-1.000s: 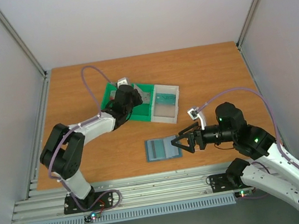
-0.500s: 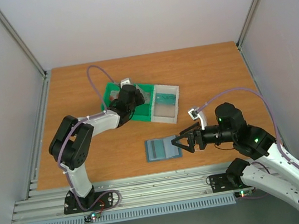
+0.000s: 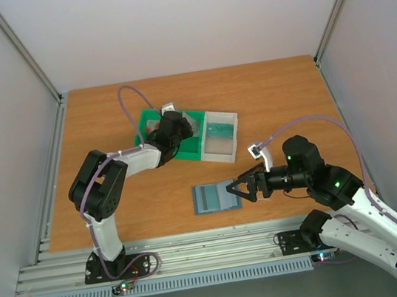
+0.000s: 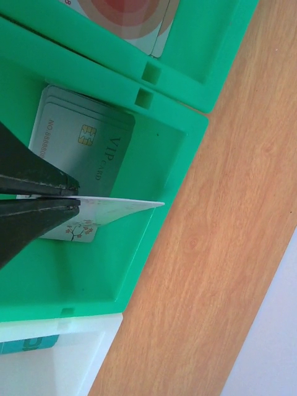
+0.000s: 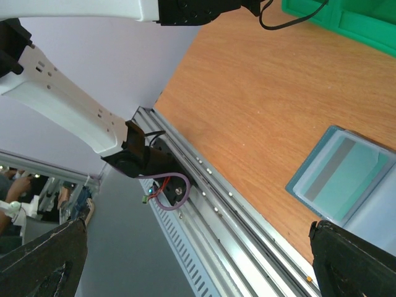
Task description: Take the credit cards out of the card holder
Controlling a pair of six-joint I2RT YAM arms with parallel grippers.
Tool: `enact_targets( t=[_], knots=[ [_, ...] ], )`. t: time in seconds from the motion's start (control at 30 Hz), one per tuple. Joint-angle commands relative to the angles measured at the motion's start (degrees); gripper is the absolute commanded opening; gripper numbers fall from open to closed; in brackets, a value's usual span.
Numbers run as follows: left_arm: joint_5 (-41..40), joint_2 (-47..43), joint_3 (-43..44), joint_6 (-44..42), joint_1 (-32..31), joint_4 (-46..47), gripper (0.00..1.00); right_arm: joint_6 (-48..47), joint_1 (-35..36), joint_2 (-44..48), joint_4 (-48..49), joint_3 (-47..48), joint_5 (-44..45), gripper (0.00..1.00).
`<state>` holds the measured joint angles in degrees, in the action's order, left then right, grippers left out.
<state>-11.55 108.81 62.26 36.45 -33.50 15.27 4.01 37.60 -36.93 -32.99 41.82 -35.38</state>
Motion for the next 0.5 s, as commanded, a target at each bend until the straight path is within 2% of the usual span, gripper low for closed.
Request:
enact_targets(
  t=[0.0, 0.47],
  knots=[
    [-1.2, 1.1, 1.6, -1.7, 0.2, 2.1, 0.04, 0.7, -0.1, -0.2, 1.1, -0.8, 0.1, 0.98],
    [-1.6, 1.7, 4.3, -2.5, 0.2, -3.0, 0.09, 0.6, -0.1, -2.8, 1.9, -0.4, -1.1, 0.98]
  ],
)
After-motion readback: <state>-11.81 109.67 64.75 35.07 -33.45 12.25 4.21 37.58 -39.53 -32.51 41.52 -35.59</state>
